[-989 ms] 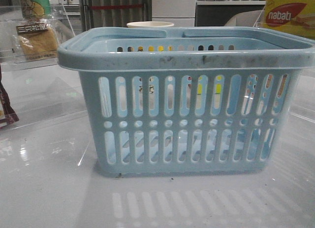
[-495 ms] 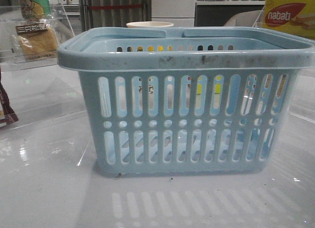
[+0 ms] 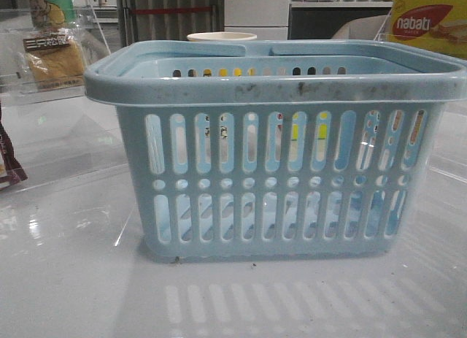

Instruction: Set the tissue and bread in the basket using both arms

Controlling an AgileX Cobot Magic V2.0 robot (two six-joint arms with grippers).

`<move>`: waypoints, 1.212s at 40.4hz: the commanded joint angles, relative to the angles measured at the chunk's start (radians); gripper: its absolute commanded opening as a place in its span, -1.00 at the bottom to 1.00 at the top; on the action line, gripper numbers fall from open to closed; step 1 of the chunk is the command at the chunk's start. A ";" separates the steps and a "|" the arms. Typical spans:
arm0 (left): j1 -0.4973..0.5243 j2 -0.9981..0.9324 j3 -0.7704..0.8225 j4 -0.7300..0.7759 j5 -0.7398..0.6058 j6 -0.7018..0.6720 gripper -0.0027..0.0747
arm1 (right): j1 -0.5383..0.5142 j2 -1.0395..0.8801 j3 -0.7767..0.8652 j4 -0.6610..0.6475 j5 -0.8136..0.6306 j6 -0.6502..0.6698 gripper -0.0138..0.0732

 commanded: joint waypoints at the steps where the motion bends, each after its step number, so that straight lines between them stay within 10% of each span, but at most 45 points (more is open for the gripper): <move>1: -0.006 0.002 -0.037 -0.005 -0.076 -0.002 -0.69 | 0.028 -0.126 -0.008 0.051 -0.044 -0.022 -0.22; 32: -0.006 0.002 -0.037 -0.005 -0.076 -0.002 -0.69 | 0.658 -0.219 0.300 0.077 -0.206 -0.090 -0.21; 43: -0.006 0.002 -0.037 -0.005 -0.076 -0.002 -0.69 | 0.669 -0.160 0.299 0.130 -0.213 -0.091 0.54; 49: -0.006 0.002 -0.037 -0.005 -0.076 -0.002 -0.69 | 0.669 -0.160 0.299 0.130 -0.219 -0.094 0.55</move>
